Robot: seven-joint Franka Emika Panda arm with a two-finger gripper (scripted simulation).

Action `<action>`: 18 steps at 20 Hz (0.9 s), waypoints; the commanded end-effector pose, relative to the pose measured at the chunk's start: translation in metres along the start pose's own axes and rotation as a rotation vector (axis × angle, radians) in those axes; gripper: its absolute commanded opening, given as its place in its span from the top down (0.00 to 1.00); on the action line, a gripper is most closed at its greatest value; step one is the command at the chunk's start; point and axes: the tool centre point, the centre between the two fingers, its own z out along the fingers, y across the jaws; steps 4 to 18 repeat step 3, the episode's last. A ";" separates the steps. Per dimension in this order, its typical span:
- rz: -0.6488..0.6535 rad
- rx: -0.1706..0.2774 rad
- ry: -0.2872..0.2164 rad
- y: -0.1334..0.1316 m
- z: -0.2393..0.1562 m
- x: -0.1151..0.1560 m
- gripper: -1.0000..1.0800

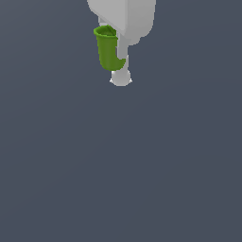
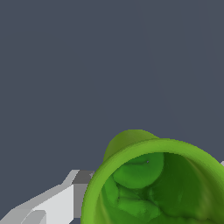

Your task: Pick up the object and move it to a goal position.

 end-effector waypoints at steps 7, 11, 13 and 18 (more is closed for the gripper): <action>0.000 0.001 0.000 0.000 -0.002 0.000 1.00; 0.000 0.001 0.000 0.000 -0.002 0.000 1.00; 0.000 0.001 0.000 0.000 -0.002 0.000 1.00; 0.000 0.001 0.000 0.000 -0.002 0.000 1.00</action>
